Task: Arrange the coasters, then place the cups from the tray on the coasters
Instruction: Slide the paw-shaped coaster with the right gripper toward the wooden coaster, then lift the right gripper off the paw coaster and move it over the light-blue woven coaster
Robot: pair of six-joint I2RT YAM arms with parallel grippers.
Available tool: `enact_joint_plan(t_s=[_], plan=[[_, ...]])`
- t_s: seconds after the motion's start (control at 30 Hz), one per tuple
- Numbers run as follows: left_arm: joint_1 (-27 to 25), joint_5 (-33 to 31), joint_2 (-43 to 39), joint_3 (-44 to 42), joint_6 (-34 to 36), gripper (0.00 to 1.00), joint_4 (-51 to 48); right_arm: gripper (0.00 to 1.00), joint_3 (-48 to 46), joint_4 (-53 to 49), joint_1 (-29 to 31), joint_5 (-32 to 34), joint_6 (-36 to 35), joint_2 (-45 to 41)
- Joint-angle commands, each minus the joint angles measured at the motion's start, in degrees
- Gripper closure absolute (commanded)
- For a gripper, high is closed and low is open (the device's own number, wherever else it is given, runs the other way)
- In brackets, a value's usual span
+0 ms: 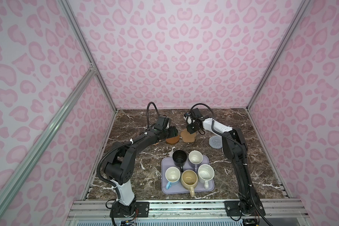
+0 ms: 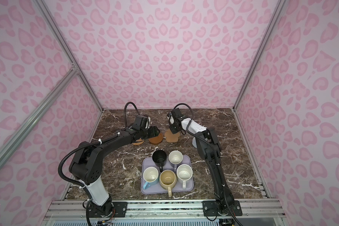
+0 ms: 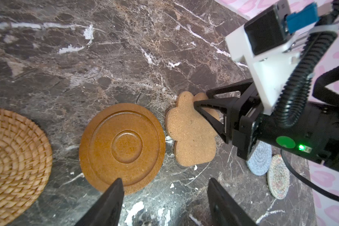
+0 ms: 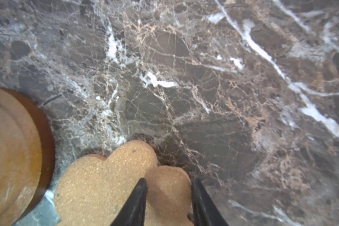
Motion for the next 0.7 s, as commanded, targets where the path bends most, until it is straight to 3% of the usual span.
enact_joint_plan(t_s=[0.0, 0.33, 0.47, 0.6, 0.67], plan=[[0.0, 0.8, -1.0, -0.3, -0.7, 0.3, 2.8, 0.6, -1.9, -7.7, 0.1, 0.3, -1.1, 0.4], [0.0, 0.7, -1.7, 0.5, -0.8, 0.3, 1.8, 0.5, 5.3, -9.7, -0.3, 3.1, -0.3, 2.4], [0.0, 0.6, -3.2, 0.2, -1.0, 0.23, 1.5, 0.44, 5.9, -9.1, -0.1, 3.1, 1.0, -0.2], [0.0, 0.2, -5.9, -0.5, -0.8, 0.09, 0.4, 0.32, 1.2, -6.8, 0.1, 2.9, 2.7, -7.1], [0.0, 0.0, -7.7, -1.0, -0.9, 0.03, 0.0, 0.12, -1.0, -7.5, 0.6, 4.2, 3.4, -10.6]])
